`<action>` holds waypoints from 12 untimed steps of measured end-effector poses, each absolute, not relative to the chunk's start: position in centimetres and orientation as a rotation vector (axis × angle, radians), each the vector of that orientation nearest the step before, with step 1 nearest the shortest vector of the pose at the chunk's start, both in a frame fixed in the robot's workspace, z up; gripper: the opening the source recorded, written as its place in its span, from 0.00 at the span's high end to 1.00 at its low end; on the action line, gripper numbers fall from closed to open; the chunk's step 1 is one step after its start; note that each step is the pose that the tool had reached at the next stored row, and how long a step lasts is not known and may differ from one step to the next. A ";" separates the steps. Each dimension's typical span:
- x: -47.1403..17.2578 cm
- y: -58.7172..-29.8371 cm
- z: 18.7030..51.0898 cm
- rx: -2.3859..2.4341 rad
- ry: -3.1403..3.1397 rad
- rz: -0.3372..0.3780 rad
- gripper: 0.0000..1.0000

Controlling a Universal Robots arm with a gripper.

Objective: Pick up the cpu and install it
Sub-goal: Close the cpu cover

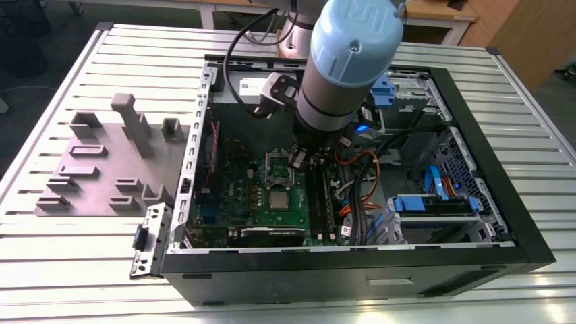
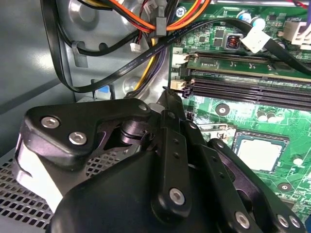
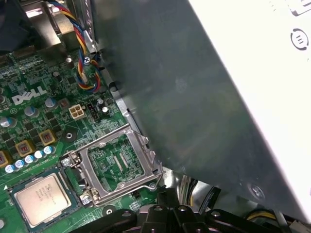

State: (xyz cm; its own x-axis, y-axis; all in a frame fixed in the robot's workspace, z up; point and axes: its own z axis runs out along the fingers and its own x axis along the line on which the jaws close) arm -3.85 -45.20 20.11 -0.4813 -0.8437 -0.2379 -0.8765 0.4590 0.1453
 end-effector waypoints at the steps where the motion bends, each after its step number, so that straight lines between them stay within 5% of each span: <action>1: -3.8 -45.2 20.1 -1.523 2.568 0.376 0.89; 12: -4.1 -45.2 20.0 -1.521 2.565 0.385 0.89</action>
State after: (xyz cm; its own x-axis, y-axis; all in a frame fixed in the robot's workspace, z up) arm -4.08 -45.15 19.96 -0.4814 -0.8419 -0.2439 -0.8764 0.4579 0.1491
